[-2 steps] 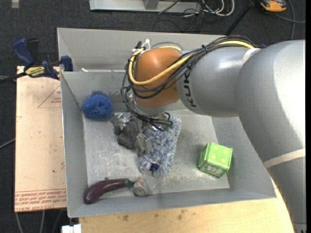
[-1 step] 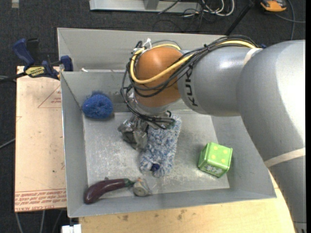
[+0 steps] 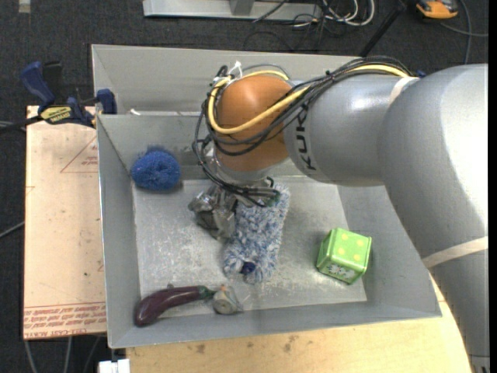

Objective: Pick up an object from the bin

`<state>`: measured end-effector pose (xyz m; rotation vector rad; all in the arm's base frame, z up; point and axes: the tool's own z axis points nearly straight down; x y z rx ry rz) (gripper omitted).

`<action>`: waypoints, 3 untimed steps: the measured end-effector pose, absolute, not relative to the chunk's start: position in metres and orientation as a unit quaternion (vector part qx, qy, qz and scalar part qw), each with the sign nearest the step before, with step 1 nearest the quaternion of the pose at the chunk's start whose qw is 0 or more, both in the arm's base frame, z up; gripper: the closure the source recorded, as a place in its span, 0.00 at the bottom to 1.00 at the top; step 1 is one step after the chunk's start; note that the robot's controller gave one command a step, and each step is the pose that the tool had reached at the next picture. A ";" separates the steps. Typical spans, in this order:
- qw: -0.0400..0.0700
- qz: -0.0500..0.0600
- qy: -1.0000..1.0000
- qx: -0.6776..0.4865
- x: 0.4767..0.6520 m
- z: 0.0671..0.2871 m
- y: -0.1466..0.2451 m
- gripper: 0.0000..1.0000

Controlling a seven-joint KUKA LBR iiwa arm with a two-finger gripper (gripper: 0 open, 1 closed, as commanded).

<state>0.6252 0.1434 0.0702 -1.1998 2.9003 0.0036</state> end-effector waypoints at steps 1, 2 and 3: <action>0.001 0.001 0.924 -0.382 0.625 0.072 0.143 1.00; -0.002 0.002 0.924 -0.382 0.623 0.081 0.143 1.00; -0.003 0.002 0.924 -0.382 0.623 0.104 0.144 1.00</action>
Offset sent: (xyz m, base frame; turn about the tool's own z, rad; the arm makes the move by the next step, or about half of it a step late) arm -0.0001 0.0001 0.0906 0.0000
